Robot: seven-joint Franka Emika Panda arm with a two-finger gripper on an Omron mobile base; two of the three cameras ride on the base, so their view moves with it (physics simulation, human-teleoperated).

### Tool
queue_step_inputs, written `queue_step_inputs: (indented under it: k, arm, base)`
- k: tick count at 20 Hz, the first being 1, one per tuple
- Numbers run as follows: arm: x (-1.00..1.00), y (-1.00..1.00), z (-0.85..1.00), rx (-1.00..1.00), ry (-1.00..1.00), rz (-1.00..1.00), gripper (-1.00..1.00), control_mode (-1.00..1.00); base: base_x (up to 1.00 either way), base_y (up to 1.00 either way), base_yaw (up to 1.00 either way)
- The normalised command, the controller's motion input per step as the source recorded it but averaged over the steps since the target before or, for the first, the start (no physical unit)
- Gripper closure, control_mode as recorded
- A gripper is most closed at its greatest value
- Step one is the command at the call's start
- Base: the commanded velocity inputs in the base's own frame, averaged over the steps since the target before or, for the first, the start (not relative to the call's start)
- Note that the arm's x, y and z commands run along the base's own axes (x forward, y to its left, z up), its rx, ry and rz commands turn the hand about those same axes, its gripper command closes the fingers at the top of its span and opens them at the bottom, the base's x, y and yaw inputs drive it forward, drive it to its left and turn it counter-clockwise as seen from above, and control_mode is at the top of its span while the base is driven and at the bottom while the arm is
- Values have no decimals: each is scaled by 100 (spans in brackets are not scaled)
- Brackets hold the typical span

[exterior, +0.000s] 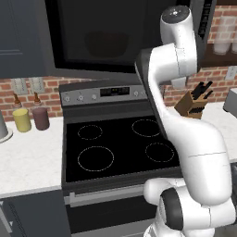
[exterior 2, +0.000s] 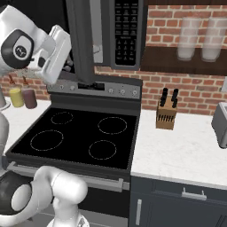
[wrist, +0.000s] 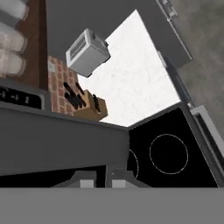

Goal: Open the microwave, place the bowl with waffle inside the microwave, then close the microwave door and turn it on.

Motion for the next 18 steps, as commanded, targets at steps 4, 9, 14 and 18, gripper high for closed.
queue_step_inputs:
  k: [4,9,14,18]
  arm:
    - [100,-90,0,1,31,19,100,-100]
    - [100,-81,-2,0,32,19,100,-100]
    - [100,-56,-23,0,26,18,100,-100]
    - [100,-23,-65,-2,19,16,100,-100]
  base:
    - [0,0,0]
    - [0,0,0]
    - [0,0,0]
    - [0,0,0]
